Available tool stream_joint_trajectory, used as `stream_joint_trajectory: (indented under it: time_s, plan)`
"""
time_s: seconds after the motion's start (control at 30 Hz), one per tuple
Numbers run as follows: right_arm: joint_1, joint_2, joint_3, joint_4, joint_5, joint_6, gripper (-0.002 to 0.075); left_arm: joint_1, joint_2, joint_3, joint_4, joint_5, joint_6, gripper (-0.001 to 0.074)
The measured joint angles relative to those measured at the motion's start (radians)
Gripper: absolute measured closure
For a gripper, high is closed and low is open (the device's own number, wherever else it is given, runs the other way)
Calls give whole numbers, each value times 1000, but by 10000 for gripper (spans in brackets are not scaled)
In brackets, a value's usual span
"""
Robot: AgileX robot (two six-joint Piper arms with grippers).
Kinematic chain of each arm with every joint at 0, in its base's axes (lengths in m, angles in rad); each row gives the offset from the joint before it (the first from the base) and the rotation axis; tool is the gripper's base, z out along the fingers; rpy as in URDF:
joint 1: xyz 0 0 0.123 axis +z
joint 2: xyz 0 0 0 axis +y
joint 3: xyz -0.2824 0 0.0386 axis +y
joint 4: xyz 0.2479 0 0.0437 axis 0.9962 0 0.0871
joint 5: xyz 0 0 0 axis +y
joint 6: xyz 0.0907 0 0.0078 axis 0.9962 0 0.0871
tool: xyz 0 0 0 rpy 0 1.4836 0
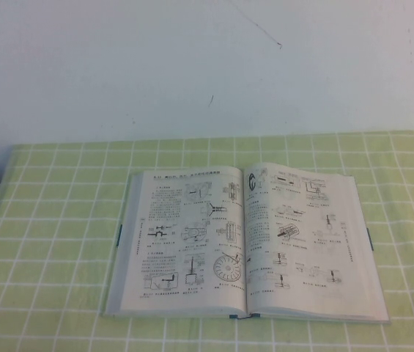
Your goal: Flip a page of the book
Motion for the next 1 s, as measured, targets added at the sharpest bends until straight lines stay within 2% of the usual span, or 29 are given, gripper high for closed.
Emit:
stream_joint_trajectory:
  time_s: [1.0]
  plan:
    - [0,0,0,0,0,0,729,0,0,0,-5,0,14,738]
